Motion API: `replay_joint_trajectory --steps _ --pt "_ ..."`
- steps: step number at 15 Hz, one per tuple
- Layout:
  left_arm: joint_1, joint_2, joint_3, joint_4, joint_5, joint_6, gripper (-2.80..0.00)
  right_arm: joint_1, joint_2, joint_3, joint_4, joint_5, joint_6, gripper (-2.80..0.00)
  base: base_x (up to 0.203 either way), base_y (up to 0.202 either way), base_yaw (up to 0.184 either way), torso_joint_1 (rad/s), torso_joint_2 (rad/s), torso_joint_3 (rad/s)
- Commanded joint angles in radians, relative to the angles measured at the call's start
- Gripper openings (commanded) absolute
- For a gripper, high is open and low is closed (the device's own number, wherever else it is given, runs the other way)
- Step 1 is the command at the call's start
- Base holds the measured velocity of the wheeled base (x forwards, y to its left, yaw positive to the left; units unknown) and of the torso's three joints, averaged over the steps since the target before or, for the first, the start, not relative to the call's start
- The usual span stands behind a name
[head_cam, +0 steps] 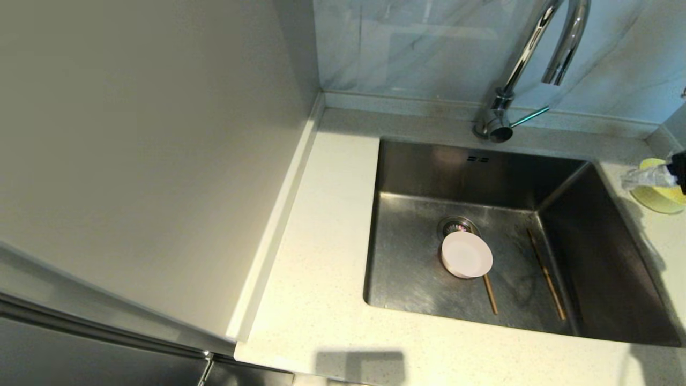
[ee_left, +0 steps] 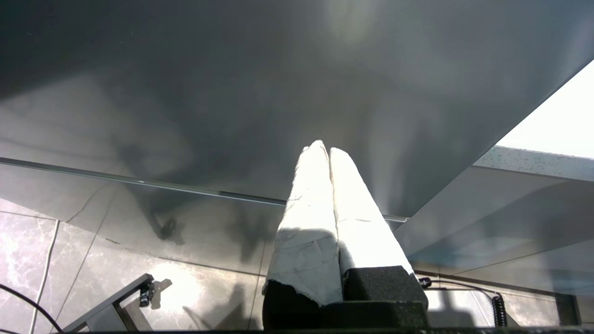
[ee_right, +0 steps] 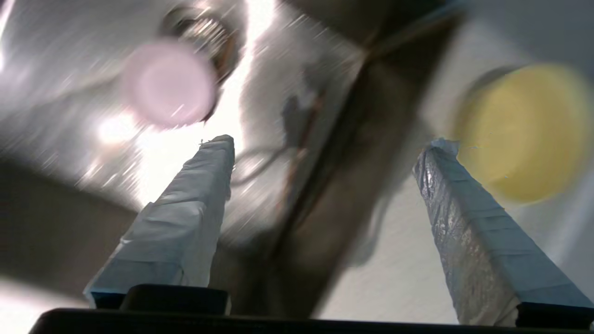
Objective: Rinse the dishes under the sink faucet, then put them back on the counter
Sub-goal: Put a bowl back to the table from the sink
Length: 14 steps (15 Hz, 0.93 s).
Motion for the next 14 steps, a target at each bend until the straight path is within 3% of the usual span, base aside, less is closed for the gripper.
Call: replay_joint_trajectory --steps 1,5,10,11,14 --pt "0.000 -0.003 0.000 0.000 0.000 0.000 -2.80 0.081 -0.060 0.046 0.051 -0.047 -0.004 0.00 0.000 0.000 0.000 0.000 0.00 0.000" --pt "0.000 -0.003 0.000 0.000 0.000 0.000 -2.80 0.152 -0.011 0.056 0.200 -0.118 -0.002 0.00 0.000 0.000 0.000 0.000 0.00 0.000" --pt "0.000 -0.003 0.000 0.000 0.000 0.000 -2.80 0.185 0.114 0.066 0.168 -0.158 0.000 0.00 0.000 0.000 0.000 0.000 0.00 0.000" --pt "0.000 -0.003 0.000 0.000 0.000 0.000 -2.80 0.197 0.151 0.068 0.126 -0.166 0.030 0.00 0.000 0.000 0.000 0.000 0.00 0.000" --pt "0.000 -0.003 0.000 0.000 0.000 0.000 -2.80 0.270 0.267 0.068 0.023 -0.249 0.278 0.00 0.000 0.000 0.000 0.000 0.00 0.000"
